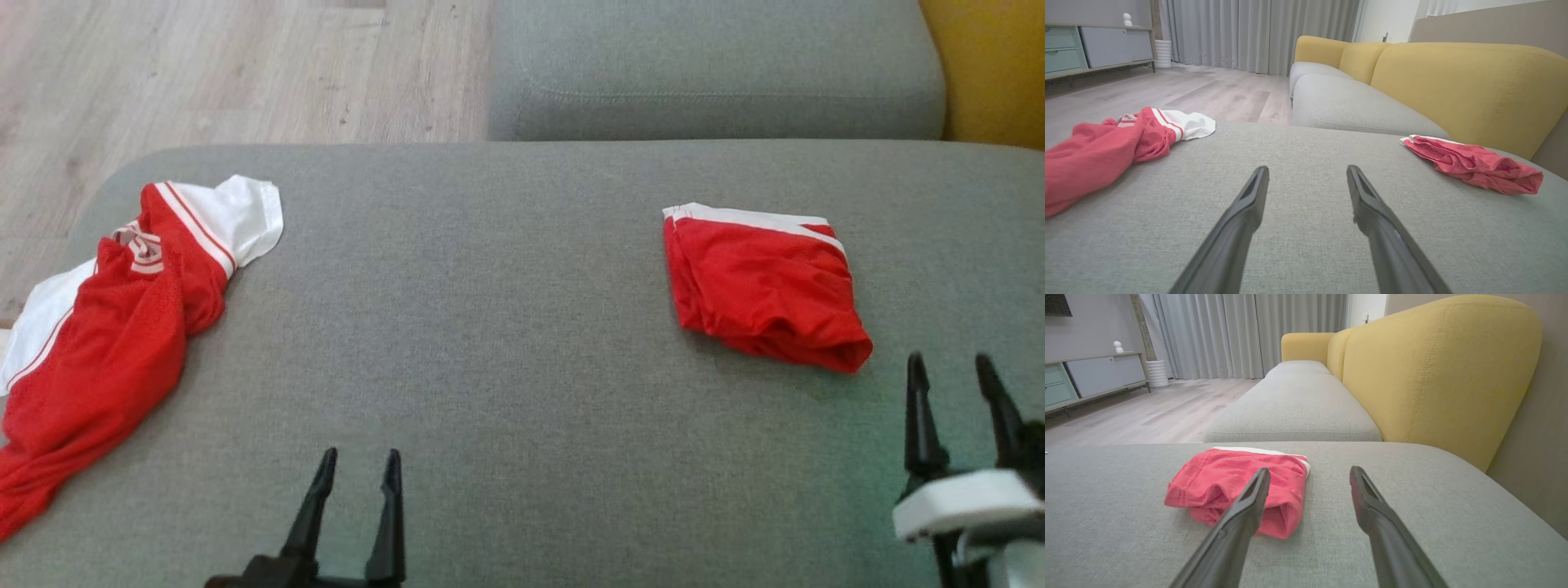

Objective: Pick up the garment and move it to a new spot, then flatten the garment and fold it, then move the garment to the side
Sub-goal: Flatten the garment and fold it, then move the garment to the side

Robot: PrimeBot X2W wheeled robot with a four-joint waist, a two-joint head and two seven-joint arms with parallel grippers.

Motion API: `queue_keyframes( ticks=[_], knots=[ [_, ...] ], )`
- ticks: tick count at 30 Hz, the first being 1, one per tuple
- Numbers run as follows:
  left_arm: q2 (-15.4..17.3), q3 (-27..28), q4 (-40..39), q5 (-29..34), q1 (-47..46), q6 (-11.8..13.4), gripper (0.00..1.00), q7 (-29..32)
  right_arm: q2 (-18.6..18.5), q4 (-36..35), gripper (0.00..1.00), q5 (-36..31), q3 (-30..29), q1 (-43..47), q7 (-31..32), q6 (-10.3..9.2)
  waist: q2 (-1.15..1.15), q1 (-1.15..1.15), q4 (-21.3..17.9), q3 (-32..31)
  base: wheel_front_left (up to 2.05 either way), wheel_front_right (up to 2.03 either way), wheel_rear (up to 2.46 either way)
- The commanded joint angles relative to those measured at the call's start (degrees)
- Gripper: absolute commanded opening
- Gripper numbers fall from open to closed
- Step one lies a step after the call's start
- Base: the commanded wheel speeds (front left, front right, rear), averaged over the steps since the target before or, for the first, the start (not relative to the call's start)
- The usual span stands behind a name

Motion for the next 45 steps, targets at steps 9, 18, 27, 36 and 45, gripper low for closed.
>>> queue_keyframes(
  ticks=[9,18,27,36,45],
  knots=[
    [-0.19,7.09,-0.91,3.19,-1.57,-2.63,1.00,-0.47,3.23,-6.83,1.00,-0.83,0.66,5.96,-1.17,-0.04,0.00,0.01,-0.32,-1.05,0.00,0.00,0.00],
    [-0.25,8.86,0.49,4.81,-1.97,-4.43,1.00,-0.47,5.15,-5.99,1.00,-0.48,1.77,8.60,-1.19,-0.04,0.00,0.01,-1.45,-1.33,0.00,0.00,0.00],
    [-0.28,9.76,1.58,5.50,-2.38,-5.10,1.00,-0.47,5.55,-4.86,1.00,0.99,3.22,7.20,-1.19,-0.04,0.00,0.01,-2.39,-1.04,0.00,0.00,0.00],
    [-0.29,9.08,1.59,5.69,-3.12,-5.57,1.00,-0.47,2.04,-4.13,1.00,17.57,0.86,-6.74,16.00,-0.04,0.00,0.01,-2.47,1.30,0.00,0.00,0.00],
    [-0.30,6.46,1.64,5.37,-6.42,-5.95,1.00,-0.47,1.81,5.45,1.00,17.51,-9.61,-22.10,35.02,-0.04,0.00,0.01,1.85,6.78,0.00,0.00,0.00]
  ],
)
